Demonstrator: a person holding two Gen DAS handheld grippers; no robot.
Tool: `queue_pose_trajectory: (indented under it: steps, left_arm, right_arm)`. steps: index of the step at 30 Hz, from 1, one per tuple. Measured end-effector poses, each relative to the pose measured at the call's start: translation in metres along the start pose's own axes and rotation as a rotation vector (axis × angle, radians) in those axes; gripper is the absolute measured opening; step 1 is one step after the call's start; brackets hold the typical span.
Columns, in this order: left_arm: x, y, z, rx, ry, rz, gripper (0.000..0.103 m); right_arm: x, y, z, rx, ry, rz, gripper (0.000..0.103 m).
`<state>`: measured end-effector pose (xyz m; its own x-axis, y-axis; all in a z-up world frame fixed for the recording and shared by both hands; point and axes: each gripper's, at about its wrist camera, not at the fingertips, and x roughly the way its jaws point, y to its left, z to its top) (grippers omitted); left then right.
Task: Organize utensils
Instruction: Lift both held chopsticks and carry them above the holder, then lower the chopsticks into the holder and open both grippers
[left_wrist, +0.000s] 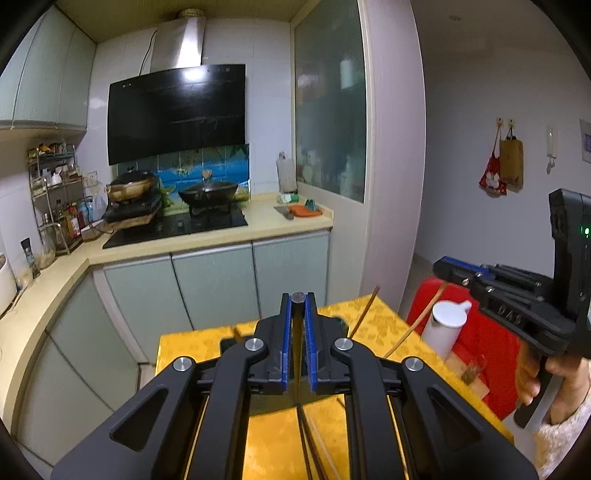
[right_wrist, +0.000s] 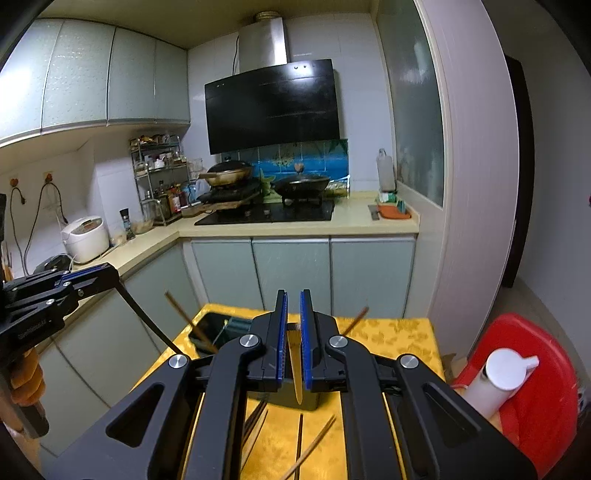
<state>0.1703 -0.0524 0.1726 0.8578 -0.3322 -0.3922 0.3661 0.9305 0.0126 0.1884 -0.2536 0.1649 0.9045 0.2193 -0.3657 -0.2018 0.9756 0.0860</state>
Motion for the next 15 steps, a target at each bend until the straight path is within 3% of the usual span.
queue_pose_trajectory:
  steps: [8, 15]
  left_arm:
    - [0.029, 0.004, 0.021, -0.025, -0.014, 0.041, 0.006]
    - [0.073, 0.023, 0.009, -0.081, 0.037, 0.066, 0.007]
  right_arm:
    - [0.032, 0.001, 0.019, 0.0, -0.011, -0.021, 0.008]
    - [0.079, 0.002, 0.011, 0.02, 0.052, -0.026, 0.008]
